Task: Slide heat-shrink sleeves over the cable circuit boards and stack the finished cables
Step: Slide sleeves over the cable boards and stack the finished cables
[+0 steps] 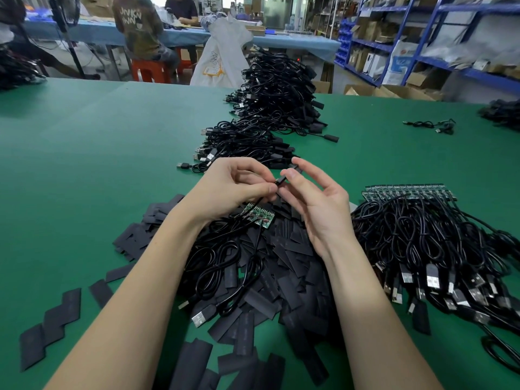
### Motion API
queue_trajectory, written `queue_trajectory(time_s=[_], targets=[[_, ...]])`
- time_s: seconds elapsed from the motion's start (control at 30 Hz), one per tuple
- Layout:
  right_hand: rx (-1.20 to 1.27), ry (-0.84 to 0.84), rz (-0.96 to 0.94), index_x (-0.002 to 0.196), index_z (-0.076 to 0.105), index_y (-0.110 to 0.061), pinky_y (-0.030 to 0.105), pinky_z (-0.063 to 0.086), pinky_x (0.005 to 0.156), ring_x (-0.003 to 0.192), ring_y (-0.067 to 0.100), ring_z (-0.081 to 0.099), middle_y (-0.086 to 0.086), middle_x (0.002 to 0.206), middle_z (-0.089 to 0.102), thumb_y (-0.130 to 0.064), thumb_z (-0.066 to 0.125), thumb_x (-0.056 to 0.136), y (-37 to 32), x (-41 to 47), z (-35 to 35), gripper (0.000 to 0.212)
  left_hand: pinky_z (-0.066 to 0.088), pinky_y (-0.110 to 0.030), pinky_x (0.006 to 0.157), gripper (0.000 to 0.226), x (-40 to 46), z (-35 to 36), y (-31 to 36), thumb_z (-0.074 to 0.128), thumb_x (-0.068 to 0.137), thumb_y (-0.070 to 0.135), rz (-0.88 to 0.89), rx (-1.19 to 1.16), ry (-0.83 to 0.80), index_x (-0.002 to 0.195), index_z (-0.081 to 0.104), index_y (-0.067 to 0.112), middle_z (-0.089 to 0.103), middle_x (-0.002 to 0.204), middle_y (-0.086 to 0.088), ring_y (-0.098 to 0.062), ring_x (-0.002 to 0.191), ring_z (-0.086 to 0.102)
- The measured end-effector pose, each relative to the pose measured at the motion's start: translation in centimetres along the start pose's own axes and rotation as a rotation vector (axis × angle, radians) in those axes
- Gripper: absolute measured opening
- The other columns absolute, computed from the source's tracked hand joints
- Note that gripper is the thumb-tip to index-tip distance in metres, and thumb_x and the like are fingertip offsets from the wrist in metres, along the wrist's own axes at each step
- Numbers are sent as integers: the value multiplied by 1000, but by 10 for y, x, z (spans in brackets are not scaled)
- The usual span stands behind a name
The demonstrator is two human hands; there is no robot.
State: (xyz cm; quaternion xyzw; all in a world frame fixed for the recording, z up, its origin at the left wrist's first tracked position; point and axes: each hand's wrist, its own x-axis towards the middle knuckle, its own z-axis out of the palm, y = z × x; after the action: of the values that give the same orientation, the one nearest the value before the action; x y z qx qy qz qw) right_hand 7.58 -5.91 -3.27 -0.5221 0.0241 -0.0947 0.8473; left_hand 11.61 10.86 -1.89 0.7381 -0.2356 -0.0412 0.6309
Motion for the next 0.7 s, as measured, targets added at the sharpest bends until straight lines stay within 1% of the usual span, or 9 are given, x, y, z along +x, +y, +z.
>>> queue_trajectory(time_s=[0.07,0.17,0.2,0.27,0.37,0.43,0.5,0.6,0.7], targets=[[18,-2,15,104,77,-22,24,60,80,98,16,75,7,98,79,-6,76,87,2,0,2,23,57,-32,76,11,0,-1,1,78,84,3,-5,10,8,91,70,2,76,76,-14,-20,72,70],[28,-5,40,103,78,-22,24,59,78,98,15,75,7,99,79,-6,76,87,3,1,3,23,53,-61,86,13,-2,-1,2,79,84,5,-12,17,16,91,70,0,76,76,-15,-27,76,67],[32,-3,45,103,78,-22,24,59,78,97,15,75,7,98,79,-5,76,87,3,1,3,23,50,-66,88,13,-3,-1,2,79,84,5,-16,14,17,90,70,0,75,74,-14,-29,77,66],[37,1,47,103,77,-20,23,59,77,93,14,75,6,95,79,-4,76,87,3,1,3,23,47,-70,89,12,-4,-1,3,80,84,6,-23,13,16,90,70,1,75,73,-13,-31,77,64],[41,13,45,105,76,-17,23,59,76,88,13,74,4,91,79,-2,75,88,2,1,3,23,49,-68,84,13,-4,0,3,80,85,8,-37,24,16,90,70,1,75,74,-14,-32,77,62],[49,22,45,105,76,-16,23,59,76,87,13,74,3,90,78,-2,75,87,3,1,3,23,51,-54,77,12,-3,-1,3,80,85,9,-42,30,20,89,70,3,74,70,-9,-28,74,60],[59,30,44,105,77,-16,23,59,77,89,13,75,4,93,79,-1,76,87,4,1,5,23,48,-42,75,12,-3,-2,3,81,85,11,-56,37,18,89,71,6,74,69,-9,-23,68,57],[66,27,50,106,76,-18,23,59,78,92,13,75,5,97,79,-3,76,87,4,1,6,24,41,-41,71,14,-3,-4,4,80,86,15,-95,20,0,91,71,6,75,75,-15,-25,67,47],[52,21,53,108,75,-18,23,59,78,92,13,75,7,99,79,-5,74,89,5,1,7,24,37,-41,66,14,-4,-4,4,78,88,16,-135,11,-8,93,71,5,74,76,-17,-26,68,45]])
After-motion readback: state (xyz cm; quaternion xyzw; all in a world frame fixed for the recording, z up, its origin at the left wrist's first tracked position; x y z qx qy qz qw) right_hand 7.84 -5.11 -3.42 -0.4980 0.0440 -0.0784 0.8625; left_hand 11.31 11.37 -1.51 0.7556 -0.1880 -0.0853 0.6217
